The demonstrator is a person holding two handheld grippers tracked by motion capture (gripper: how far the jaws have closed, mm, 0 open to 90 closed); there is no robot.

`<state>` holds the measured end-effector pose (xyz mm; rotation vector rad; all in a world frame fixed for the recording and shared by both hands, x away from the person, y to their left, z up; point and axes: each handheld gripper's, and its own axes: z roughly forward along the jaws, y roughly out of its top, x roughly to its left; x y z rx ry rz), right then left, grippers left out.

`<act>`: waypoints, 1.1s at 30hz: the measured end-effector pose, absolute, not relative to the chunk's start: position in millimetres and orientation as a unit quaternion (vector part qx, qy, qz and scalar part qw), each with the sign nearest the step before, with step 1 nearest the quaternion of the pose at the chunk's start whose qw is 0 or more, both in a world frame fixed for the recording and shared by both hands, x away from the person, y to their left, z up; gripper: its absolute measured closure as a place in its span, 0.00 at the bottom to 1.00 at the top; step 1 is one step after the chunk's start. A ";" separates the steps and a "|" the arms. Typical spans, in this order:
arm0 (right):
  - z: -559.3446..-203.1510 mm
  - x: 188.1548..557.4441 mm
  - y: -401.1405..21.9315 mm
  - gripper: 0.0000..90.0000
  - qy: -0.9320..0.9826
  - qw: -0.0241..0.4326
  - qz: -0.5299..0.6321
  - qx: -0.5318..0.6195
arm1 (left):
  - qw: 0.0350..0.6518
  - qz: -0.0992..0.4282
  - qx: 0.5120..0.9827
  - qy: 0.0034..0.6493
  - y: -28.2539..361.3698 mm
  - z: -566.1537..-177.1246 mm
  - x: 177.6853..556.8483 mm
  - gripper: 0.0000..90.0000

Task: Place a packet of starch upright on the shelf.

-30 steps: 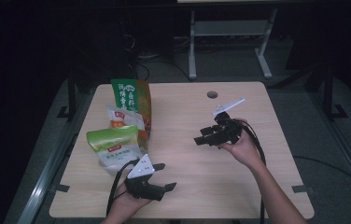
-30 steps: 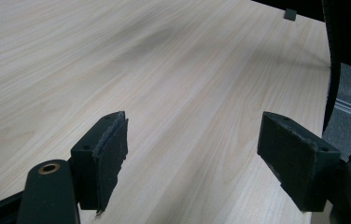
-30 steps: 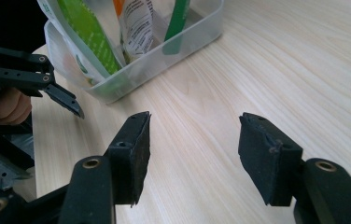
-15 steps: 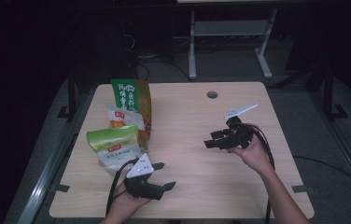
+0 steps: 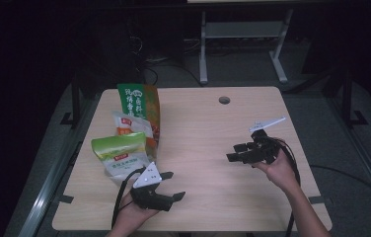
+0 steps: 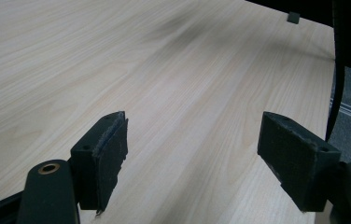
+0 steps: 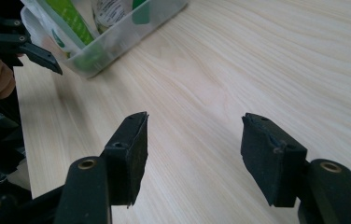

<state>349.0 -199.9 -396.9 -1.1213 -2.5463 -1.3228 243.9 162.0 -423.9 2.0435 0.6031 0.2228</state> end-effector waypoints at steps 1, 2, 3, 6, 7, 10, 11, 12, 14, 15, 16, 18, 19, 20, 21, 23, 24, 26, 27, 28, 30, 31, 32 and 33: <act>-397.6 348.2 -201.6 0.45 -0.825 0.030 -0.430 -0.365 | 0.479 0.091 0.837 0.248 161.8 -423.9 243.8 0.27; -398.9 346.9 -204.4 0.45 -0.824 0.030 -0.431 -0.367 | 0.479 0.091 0.837 0.248 161.8 -424.0 243.8 0.27; -399.7 345.6 -206.3 0.45 -0.824 0.031 -0.429 -0.370 | 0.479 0.091 0.837 0.248 161.7 -424.1 243.8 0.27; -403.1 342.9 -211.6 0.45 -0.821 0.030 -0.429 -0.375 | 0.478 0.090 0.837 0.248 161.6 -424.4 243.7 0.27; -403.8 342.2 -212.9 0.45 -0.820 0.031 -0.430 -0.376 | 0.479 0.091 0.837 0.248 161.6 -424.4 243.7 0.27; -406.1 339.4 -216.4 0.45 -0.819 0.030 -0.429 -0.380 | 0.478 0.091 0.838 0.247 162.0 -424.3 243.9 0.27; -407.4 338.8 -217.5 0.45 -0.819 0.029 -0.430 -0.378 | 0.478 0.092 0.838 0.247 162.1 -424.4 243.9 0.27; -408.3 337.9 -218.4 0.44 -0.819 0.030 -0.428 -0.381 | 0.478 0.092 0.838 0.247 162.1 -424.4 243.9 0.27; -410.4 335.8 -220.4 0.44 -0.818 0.029 -0.427 -0.384 | 0.478 0.092 0.838 0.247 162.4 -424.4 243.7 0.27; -411.5 334.5 -222.0 0.44 -0.818 0.029 -0.426 -0.385 | 0.478 0.092 0.838 0.247 162.5 -424.4 243.7 0.27; -412.4 333.8 -222.9 0.44 -0.818 0.028 -0.428 -0.384 | 0.478 0.092 0.838 0.247 162.6 -424.4 243.8 0.27; -414.0 330.8 -225.1 0.44 -0.817 0.030 -0.427 -0.388 | 0.478 0.093 0.838 0.247 162.9 -424.2 243.8 0.27; -415.1 330.1 -226.1 0.44 -0.817 0.029 -0.427 -0.386 | 0.478 0.093 0.838 0.247 162.9 -424.2 243.8 0.27; -416.4 328.7 -227.5 0.44 -0.817 0.029 -0.427 -0.387 | 0.477 0.093 0.838 0.247 163.0 -424.2 243.8 0.27; -417.1 327.7 -228.2 0.44 -0.816 0.030 -0.427 -0.390 | 0.478 0.093 0.838 0.246 162.7 -424.4 243.7 0.27; -419.2 325.7 -230.5 0.44 -0.815 0.030 -0.426 -0.391 | 0.478 0.092 0.838 0.247 162.4 -424.5 243.3 0.27; -420.2 324.6 -231.7 0.44 -0.814 0.030 -0.428 -0.391 | 0.477 0.092 0.838 0.246 162.3 -424.5 243.2 0.27; -421.8 322.9 -234.1 0.44 -0.813 0.030 -0.428 -0.393 | 0.477 0.092 0.839 0.246 162.1 -424.7 243.2 0.27; -422.2 321.8 -235.3 0.44 -0.812 0.030 -0.429 -0.395 | 0.477 0.092 0.839 0.247 162.1 -424.7 243.2 0.27; -422.5 320.7 -236.6 0.44 -0.810 0.029 -0.430 -0.397 | 0.477 0.093 0.839 0.247 162.2 -424.7 243.2 0.27; -422.8 318.3 -239.1 0.44 -0.807 0.029 -0.435 -0.398 | 0.477 0.093 0.839 0.246 162.3 -424.8 243.3 0.27; -422.7 316.8 -240.1 0.43 -0.807 0.029 -0.434 -0.400 | 0.477 0.092 0.839 0.247 162.3 -424.8 243.2 0.27; -423.1 315.7 -241.4 0.43 -0.807 0.026 -0.435 -0.399 | 0.477 0.093 0.839 0.246 162.3 -424.7 243.2 0.27; -423.3 314.1 -242.6 0.43 -0.806 0.027 -0.436 -0.400 | 0.477 0.093 0.839 0.246 162.3 -424.8 243.2 0.27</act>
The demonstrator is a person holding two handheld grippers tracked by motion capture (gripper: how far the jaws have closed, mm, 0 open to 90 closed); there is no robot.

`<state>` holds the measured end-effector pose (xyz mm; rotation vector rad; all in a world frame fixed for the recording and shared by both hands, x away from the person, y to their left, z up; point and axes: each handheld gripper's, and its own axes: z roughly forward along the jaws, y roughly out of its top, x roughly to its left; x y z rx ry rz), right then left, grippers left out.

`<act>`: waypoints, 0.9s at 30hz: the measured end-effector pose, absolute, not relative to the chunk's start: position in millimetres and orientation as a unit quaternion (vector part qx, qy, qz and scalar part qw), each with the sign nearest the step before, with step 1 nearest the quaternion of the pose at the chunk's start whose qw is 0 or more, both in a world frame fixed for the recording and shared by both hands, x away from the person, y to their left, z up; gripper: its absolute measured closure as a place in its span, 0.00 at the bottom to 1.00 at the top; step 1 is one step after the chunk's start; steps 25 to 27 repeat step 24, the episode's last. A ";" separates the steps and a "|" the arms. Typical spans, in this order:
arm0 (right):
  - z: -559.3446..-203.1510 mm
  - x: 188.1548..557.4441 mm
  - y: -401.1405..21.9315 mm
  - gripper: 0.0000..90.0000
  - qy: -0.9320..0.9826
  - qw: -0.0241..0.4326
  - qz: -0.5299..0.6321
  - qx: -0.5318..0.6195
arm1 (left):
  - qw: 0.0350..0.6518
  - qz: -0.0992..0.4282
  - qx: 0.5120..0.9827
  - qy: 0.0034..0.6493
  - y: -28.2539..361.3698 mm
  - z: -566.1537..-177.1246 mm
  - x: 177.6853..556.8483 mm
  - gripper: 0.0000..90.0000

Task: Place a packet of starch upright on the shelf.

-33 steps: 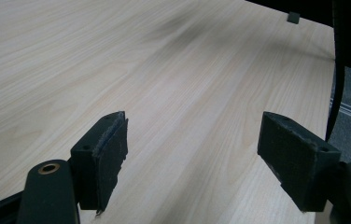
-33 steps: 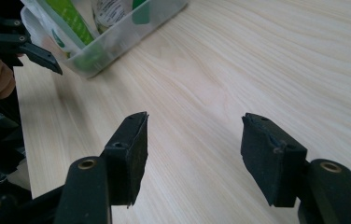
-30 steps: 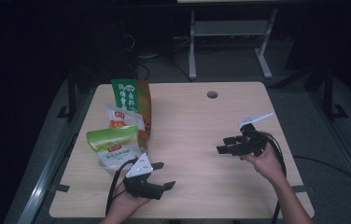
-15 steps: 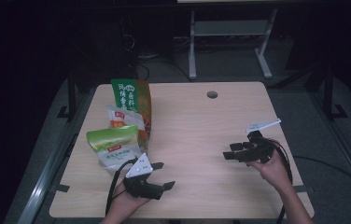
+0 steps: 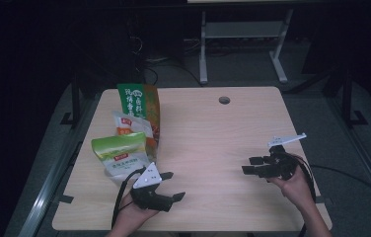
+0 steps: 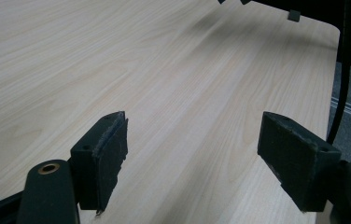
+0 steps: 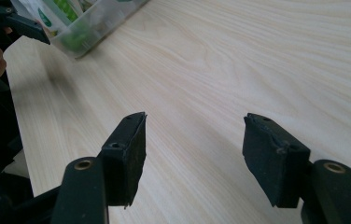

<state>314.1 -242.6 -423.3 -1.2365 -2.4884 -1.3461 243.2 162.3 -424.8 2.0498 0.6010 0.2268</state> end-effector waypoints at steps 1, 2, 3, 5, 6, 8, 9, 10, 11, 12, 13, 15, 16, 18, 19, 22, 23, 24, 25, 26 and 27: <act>-423.9 312.9 -243.8 0.43 -0.805 0.027 -0.436 -0.402 | 0.476 0.093 0.839 0.246 162.3 -424.7 243.1 0.27; -424.7 311.6 -244.8 0.43 -0.803 0.027 -0.437 -0.404 | 0.476 0.093 0.839 0.246 162.3 -424.7 243.1 0.27; -425.7 310.2 -246.2 0.43 -0.803 0.027 -0.436 -0.405 | 0.475 0.093 0.840 0.245 162.5 -424.3 243.0 0.27; -427.6 307.1 -248.6 0.43 -0.802 0.027 -0.437 -0.408 | 0.475 0.093 0.841 0.243 162.7 -424.2 242.9 0.27; -428.5 305.5 -249.7 0.43 -0.801 0.027 -0.437 -0.408 | 0.475 0.093 0.841 0.244 162.7 -424.2 242.8 0.27; -429.6 302.2 -251.5 0.43 -0.800 0.028 -0.436 -0.410 | 0.475 0.093 0.840 0.244 162.8 -424.1 242.7 0.27; -430.3 300.6 -252.3 0.43 -0.800 0.026 -0.437 -0.410 | 0.475 0.093 0.840 0.244 162.8 -424.2 242.7 0.27; -430.6 298.9 -253.3 0.43 -0.800 0.025 -0.438 -0.410 | 0.475 0.093 0.841 0.243 162.7 -424.2 242.8 0.27; -430.6 296.4 -254.1 0.43 -0.799 0.027 -0.437 -0.413 | 0.475 0.093 0.841 0.244 162.5 -424.3 242.7 0.27; -430.9 295.3 -254.7 0.43 -0.798 0.025 -0.438 -0.412 | 0.475 0.093 0.840 0.244 162.3 -424.4 242.6 0.27; -430.9 293.7 -255.5 0.43 -0.797 0.025 -0.440 -0.413 | 0.475 0.092 0.840 0.245 162.1 -424.6 242.5 0.27; -432.0 290.4 -257.2 0.43 -0.796 0.022 -0.441 -0.415 | 0.475 0.091 0.840 0.245 161.7 -424.9 242.3 0.27; -432.6 289.4 -257.6 0.43 -0.796 0.021 -0.441 -0.415 | 0.475 0.090 0.840 0.246 161.7 -425.1 242.2 0.27; -433.4 286.0 -258.2 0.43 -0.794 0.021 -0.441 -0.417 | 0.474 0.089 0.841 0.245 161.8 -425.3 242.4 0.27; -434.0 284.5 -258.5 0.43 -0.795 0.019 -0.441 -0.416 | 0.474 0.089 0.841 0.245 161.9 -425.5 242.5 0.27; -436.3 278.6 -258.9 0.42 -0.791 0.016 -0.447 -0.418 | 0.475 0.088 0.841 0.244 161.5 -426.4 242.1 0.27; -437.2 277.2 -259.1 0.42 -0.789 0.015 -0.450 -0.418 | 0.475 0.087 0.841 0.244 161.1 -426.7 241.8 0.27; -438.3 275.1 -258.9 0.43 -0.786 0.018 -0.454 -0.420 | 0.475 0.085 0.842 0.243 160.6 -427.0 241.4 0.27; -438.3 275.1 -258.9 0.43 -0.786 0.018 -0.454 -0.420 | 0.475 0.085 0.842 0.243 160.6 -427.0 241.4 0.27; -438.3 275.1 -258.9 0.43 -0.786 0.018 -0.454 -0.420 | 0.475 0.085 0.842 0.243 160.6 -427.0 241.4 0.27; -438.3 275.1 -258.9 0.43 -0.786 0.018 -0.454 -0.420 | 0.475 0.085 0.842 0.243 160.6 -427.0 241.4 0.27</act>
